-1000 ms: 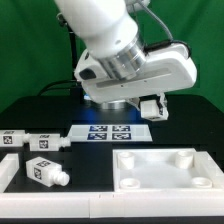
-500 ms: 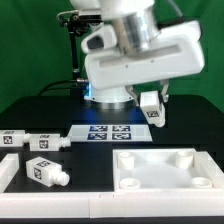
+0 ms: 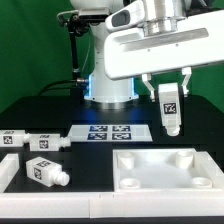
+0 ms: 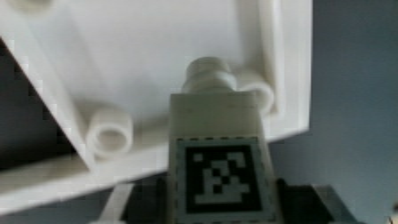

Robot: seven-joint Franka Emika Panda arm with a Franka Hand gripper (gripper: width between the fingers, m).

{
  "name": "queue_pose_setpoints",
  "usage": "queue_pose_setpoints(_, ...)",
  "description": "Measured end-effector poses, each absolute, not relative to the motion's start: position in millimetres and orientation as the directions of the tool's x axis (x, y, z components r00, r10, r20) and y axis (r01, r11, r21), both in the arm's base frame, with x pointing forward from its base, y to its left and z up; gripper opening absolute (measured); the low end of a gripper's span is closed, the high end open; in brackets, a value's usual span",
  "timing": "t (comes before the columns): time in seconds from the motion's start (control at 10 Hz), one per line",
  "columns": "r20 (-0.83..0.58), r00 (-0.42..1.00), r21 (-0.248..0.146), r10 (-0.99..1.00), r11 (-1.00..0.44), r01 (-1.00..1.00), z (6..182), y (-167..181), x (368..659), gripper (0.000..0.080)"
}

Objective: Assemble one leg

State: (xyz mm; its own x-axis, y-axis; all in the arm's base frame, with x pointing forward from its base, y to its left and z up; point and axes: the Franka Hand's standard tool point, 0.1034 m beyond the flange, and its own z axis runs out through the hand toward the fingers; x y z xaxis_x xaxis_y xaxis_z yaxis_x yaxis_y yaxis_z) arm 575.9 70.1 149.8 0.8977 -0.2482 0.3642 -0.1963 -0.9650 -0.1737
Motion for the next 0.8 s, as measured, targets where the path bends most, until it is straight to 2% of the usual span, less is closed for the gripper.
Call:
queue_pose_setpoints(0.1,0.419,0.875,-0.171,-0.243,-0.968,-0.186,148.4,71,575,0.0285)
queue_pose_setpoints(0.3,0.513,0.84,-0.149,-0.174,-0.982,-0.113,146.6,94,591,0.0285)
queue_pose_setpoints(0.4,0.554,0.825,-0.117,-0.114,-0.991,-0.058,142.3,109,598,0.0285)
queue_pose_setpoints(0.5,0.55,0.834,-0.069,-0.032,-0.998,0.007,138.8,113,603,0.0285)
queue_pose_setpoints(0.8,0.552,0.833,-0.074,-0.045,-0.997,-0.005,139.3,112,604,0.0285)
